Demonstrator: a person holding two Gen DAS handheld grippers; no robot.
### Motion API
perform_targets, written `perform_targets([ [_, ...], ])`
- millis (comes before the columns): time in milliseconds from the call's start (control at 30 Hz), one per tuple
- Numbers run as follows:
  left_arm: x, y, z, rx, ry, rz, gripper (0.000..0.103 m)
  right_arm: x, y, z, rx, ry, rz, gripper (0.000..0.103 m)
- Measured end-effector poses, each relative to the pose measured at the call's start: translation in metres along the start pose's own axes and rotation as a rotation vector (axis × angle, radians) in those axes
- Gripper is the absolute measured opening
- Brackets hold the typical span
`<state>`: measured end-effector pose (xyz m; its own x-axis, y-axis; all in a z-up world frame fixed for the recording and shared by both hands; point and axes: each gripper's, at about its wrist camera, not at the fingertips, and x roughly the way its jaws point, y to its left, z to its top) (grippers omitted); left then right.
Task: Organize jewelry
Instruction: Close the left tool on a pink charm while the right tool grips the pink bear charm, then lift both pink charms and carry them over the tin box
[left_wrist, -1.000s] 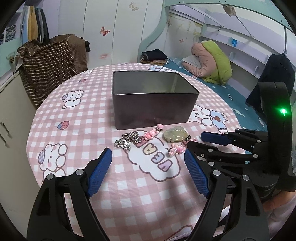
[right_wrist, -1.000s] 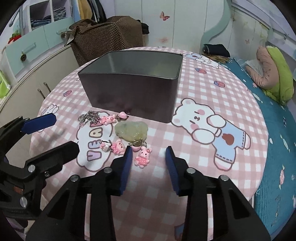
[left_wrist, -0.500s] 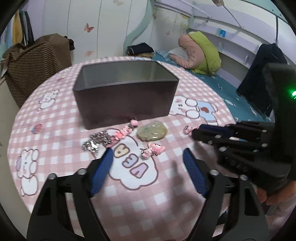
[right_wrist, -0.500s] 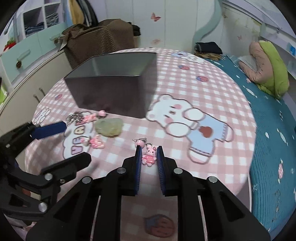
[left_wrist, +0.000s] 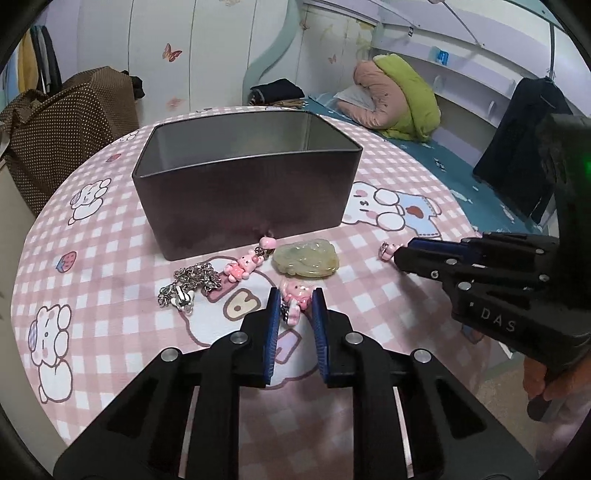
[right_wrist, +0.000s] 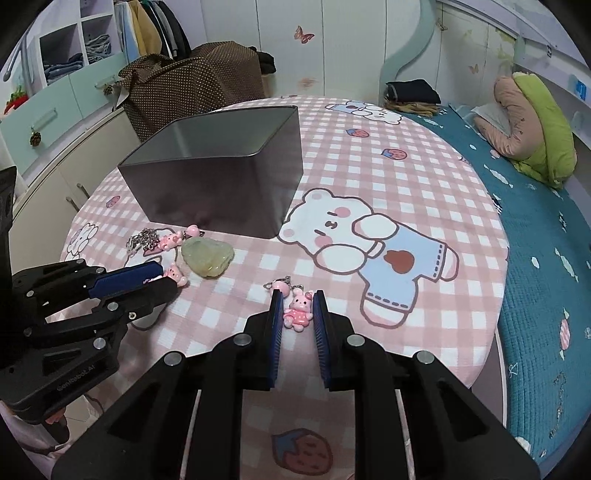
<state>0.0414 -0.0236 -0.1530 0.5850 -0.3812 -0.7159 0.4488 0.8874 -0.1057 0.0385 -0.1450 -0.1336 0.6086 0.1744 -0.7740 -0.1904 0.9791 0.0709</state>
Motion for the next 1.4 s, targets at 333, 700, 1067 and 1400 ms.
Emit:
perform_targets([
  [333,-0.012,0.003,-0.001,-0.009,-0.013,-0.004,0.01,-0.004,0.005,0.002,0.0,-0.01,0.012,0.016],
  [700,-0.035,0.011,0.006,-0.025,-0.074,0.007,0.01,-0.02,0.005,0.009,-0.002,-0.052,-0.007,0.016],
  [1067,-0.051,0.021,0.016,-0.041,-0.124,0.012,0.01,-0.034,0.004,0.025,-0.011,-0.104,-0.017,0.016],
  [1400,-0.059,0.024,0.024,-0.043,-0.158,0.038,0.01,-0.042,0.015,0.044,-0.05,-0.154,-0.001,0.016],
])
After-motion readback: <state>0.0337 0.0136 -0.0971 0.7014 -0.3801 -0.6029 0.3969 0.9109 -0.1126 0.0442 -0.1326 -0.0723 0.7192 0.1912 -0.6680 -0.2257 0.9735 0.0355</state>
